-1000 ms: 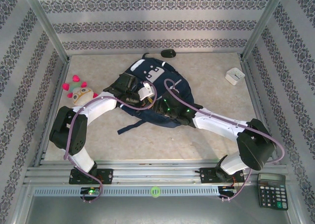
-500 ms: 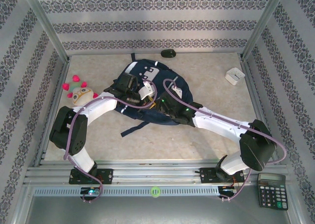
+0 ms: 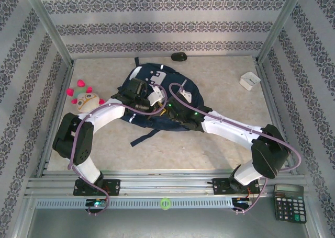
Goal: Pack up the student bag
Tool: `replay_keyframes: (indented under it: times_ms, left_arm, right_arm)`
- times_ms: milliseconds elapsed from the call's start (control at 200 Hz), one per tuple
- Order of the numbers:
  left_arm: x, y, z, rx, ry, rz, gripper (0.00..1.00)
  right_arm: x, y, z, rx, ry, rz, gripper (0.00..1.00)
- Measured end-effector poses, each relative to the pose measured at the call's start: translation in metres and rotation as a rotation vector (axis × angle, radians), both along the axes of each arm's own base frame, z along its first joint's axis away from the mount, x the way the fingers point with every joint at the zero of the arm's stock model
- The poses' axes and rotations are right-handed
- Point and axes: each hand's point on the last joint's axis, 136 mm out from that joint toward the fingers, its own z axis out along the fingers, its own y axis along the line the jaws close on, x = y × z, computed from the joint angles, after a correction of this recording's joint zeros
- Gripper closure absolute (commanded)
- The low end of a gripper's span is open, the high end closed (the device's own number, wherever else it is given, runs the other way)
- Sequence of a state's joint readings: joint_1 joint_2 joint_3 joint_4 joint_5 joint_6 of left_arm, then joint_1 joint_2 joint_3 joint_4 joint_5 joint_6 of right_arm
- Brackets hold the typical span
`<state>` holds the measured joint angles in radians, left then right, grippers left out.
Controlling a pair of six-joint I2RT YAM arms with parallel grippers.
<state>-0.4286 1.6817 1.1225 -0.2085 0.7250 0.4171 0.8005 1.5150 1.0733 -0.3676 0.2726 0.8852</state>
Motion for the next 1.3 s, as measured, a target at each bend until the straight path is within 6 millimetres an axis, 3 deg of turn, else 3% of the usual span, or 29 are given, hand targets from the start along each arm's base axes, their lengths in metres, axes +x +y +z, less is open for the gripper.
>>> replay_keyframes:
  times_ms: [95,195,515,859,1059,1299]
  left_arm:
    - [-0.002,-0.002,0.001,-0.006,0.001,-0.008,1.0]
    - [-0.002,-0.002,0.001,-0.006,0.001,-0.008,1.0]
    - [-0.001,-0.002,0.002,-0.014,0.022,0.01,1.0]
    - [0.003,-0.004,0.005,-0.069,0.073,0.067,1.0]
    - [0.004,-0.003,0.001,-0.082,0.102,0.097,1.0]
    - [0.003,-0.006,0.003,-0.092,0.093,0.084,1.0]
  right_arm:
    - [-0.002,-0.003,0.002,-0.007,0.001,-0.002,0.65]
    - [-0.002,-0.007,0.001,-0.02,0.008,-0.01,0.51]
    - [-0.003,-0.013,0.015,0.006,-0.016,-0.021,0.41]
    - [0.006,-0.005,0.004,0.058,0.005,-0.015,0.42]
    - [0.008,-0.003,-0.001,0.047,0.008,-0.012,0.54]
    - [0.005,-0.017,0.006,-0.001,-0.008,-0.038,0.64]
